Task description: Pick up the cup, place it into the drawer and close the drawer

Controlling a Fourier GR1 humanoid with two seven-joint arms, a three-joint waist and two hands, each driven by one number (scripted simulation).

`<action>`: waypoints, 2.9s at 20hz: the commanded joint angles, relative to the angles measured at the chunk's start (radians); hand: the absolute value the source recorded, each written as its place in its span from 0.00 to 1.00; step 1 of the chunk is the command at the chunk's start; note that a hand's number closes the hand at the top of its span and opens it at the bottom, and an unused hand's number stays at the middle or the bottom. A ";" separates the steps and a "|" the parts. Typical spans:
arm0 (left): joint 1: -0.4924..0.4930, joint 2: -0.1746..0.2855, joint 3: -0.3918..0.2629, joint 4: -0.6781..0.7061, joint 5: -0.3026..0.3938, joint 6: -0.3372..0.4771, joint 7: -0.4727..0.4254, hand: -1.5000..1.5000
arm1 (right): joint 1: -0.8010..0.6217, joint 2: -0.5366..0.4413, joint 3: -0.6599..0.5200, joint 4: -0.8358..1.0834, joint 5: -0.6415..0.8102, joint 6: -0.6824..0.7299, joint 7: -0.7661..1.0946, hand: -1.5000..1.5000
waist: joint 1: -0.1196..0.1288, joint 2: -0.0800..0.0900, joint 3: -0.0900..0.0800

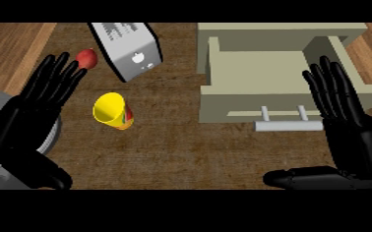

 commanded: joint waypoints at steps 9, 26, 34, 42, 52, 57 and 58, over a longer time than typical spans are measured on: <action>-0.162 0.062 0.074 0.489 -0.039 -0.176 -0.102 0.00 | -0.112 -0.057 -0.111 0.117 -0.119 0.093 0.034 0.00 | 0.004 -0.005 0.001; -0.364 0.078 0.070 1.275 -0.432 -0.161 -0.666 0.00 | -0.280 -0.020 -0.090 0.253 -0.026 0.044 -0.005 0.00 | -0.007 0.002 -0.001; -0.443 0.117 0.070 1.534 -0.514 -0.143 -0.869 0.00 | -0.225 -0.061 -0.135 0.207 -0.085 0.097 0.019 0.00 | -0.016 0.003 -0.001; -0.433 0.077 0.062 1.585 -0.539 -0.090 -0.971 0.00 | -0.231 -0.051 -0.131 0.187 -0.091 0.091 0.026 0.00 | -0.025 0.006 -0.003; -0.438 0.059 0.047 1.606 -0.565 -0.080 -1.045 0.00 | -0.249 -0.055 -0.123 0.187 -0.097 0.101 0.040 0.00 | -0.040 0.013 -0.005; -0.469 -0.004 0.054 1.617 -0.561 -0.036 -1.043 0.00 | -0.285 -0.080 -0.145 0.213 -0.117 0.119 0.053 0.00 | -0.040 0.014 -0.005; -0.478 0.047 0.056 1.621 -0.558 -0.110 -1.032 0.00 | -0.253 -0.071 -0.144 0.198 -0.122 0.114 0.065 0.00 | -0.043 0.013 -0.005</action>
